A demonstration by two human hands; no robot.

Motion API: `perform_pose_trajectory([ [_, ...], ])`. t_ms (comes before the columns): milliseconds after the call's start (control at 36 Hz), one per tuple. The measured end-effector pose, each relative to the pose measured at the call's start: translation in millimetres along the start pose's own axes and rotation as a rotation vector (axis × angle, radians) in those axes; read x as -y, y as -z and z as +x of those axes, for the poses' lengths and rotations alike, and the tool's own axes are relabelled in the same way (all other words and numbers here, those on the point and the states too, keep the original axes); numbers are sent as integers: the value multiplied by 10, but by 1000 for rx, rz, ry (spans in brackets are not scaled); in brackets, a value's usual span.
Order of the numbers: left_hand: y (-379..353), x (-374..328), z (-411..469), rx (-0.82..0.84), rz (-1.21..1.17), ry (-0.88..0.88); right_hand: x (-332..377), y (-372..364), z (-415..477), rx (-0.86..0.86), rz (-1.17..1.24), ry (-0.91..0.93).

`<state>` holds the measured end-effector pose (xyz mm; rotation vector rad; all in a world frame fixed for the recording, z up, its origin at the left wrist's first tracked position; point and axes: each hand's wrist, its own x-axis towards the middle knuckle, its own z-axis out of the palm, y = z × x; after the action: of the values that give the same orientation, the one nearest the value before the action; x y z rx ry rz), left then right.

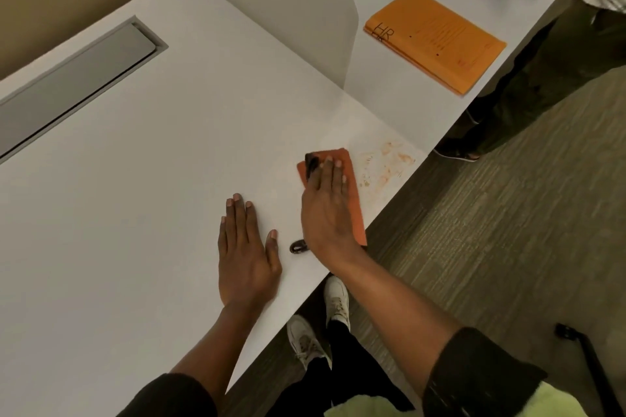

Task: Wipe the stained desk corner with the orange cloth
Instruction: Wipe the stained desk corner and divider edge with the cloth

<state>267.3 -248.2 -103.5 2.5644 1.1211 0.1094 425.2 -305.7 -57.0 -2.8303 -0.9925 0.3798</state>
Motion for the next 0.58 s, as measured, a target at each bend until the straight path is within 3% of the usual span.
perform_pose_trajectory([
  [139,33,-16,-9,15,-12,8,-159,171,314,12,-9,-38],
  [306,59,-32,-15,32,-19,19,-179,253,666,-88,-7,-60],
  [472,33,-10,-8,13,-19,5,-158,-87,-138,-98,107,320],
  [583,9,5,5,1,0,-2,-479,-132,-282,-117,92,410],
])
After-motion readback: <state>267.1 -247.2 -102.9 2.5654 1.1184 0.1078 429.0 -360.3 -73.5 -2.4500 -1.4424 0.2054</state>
